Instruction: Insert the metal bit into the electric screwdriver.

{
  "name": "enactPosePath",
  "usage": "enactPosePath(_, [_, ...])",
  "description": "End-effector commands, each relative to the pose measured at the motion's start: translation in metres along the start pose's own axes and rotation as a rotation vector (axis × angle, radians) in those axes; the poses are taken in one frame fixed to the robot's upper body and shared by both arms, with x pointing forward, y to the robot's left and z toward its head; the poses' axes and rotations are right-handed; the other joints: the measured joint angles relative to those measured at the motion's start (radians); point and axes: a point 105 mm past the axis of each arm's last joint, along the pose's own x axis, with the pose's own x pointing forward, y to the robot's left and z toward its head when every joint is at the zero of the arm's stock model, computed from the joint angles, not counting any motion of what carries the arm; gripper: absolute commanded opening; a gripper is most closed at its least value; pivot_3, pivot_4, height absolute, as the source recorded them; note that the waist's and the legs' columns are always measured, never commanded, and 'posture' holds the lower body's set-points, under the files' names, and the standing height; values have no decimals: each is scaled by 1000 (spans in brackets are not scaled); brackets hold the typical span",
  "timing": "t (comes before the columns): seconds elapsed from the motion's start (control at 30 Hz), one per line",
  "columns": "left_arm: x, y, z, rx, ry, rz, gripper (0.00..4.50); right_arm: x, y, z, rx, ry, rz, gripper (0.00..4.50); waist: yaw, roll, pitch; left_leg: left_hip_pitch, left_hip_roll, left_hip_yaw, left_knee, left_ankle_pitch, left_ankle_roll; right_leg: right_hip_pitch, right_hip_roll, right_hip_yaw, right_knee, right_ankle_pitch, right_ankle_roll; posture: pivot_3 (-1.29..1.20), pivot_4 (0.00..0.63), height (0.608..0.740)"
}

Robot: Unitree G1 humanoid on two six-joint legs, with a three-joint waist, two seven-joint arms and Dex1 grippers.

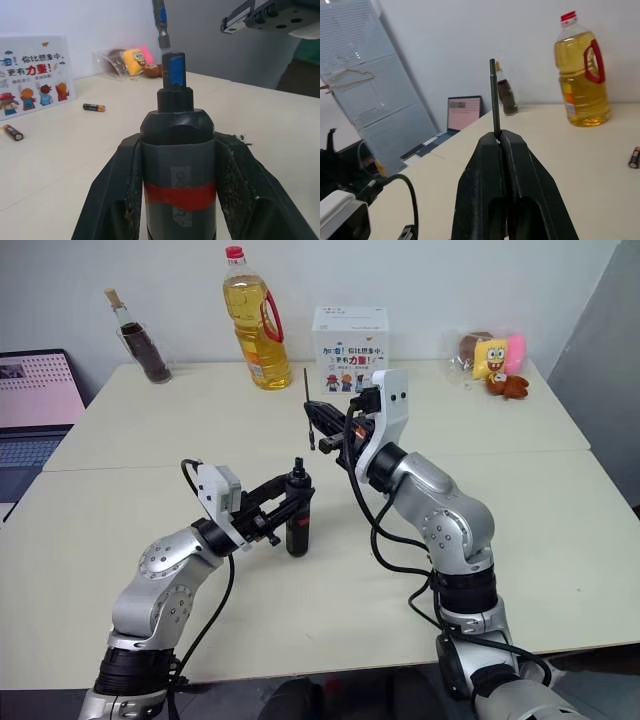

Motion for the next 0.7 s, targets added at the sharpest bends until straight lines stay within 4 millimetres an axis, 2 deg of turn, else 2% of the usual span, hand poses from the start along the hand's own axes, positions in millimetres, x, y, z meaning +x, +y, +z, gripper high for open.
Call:
enactPosePath(0.03, [6,4,22,40,-94,37,1662,3,0,30,-53,-107,-15,20,0,0,0,0,0,0,0,0,0,0,0,0,0,0,0,0,150,740])
enactPosePath(0.33, [14,2,19,41,-103,35,1662,8,-2,36,-67,-140,-37,20,0,0,0,-2,0,0,0,0,0,-1,0,0,-1,0,0,0,150,740])
enactPosePath(0.57, [-2,4,-6,65,-8,66,1662,12,6,24,-42,-129,-64,20,-1,0,0,-1,1,1,-1,0,0,-1,0,1,-1,0,0,0,150,740])
enactPosePath(0.7, [-10,4,-10,69,13,76,1662,15,11,15,-37,-96,-76,20,-2,0,0,-1,1,1,-1,0,0,-1,-1,1,-1,0,0,0,150,740])
